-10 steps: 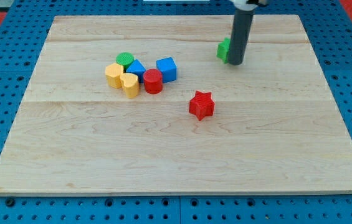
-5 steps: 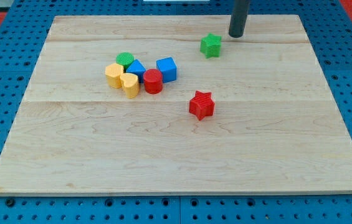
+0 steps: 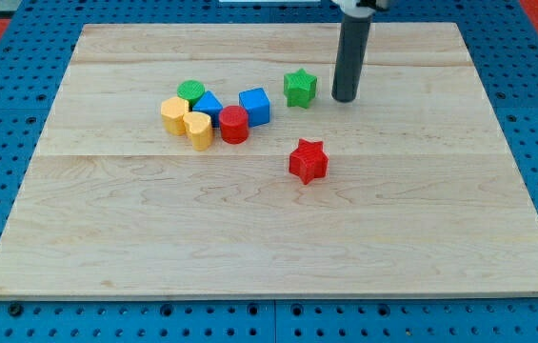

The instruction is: Move the green star into the group of blocks

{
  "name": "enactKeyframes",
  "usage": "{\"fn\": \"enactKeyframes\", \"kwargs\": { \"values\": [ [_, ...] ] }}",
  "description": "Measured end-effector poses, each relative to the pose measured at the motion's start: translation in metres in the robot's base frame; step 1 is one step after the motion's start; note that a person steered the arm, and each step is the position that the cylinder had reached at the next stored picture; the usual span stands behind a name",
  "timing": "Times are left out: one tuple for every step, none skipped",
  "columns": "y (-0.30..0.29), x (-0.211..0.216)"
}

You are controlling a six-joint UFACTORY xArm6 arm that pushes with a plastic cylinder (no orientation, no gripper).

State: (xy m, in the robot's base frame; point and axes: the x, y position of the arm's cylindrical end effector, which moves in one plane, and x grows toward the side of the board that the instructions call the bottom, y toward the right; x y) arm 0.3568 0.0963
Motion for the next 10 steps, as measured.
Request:
{"fn": "enactKeyframes", "kwargs": {
  "values": [
    [-0.014, -0.005],
    [-0.042, -0.007],
    [-0.05, -0.033],
    [-0.05, -0.069],
    [-0.034, -0.106],
    [-0.038, -0.086],
    [-0.037, -0.069],
    [-0.054, -0.067],
    [-0.08, -0.058],
    [-0.1, -0.062]
  ]
}}
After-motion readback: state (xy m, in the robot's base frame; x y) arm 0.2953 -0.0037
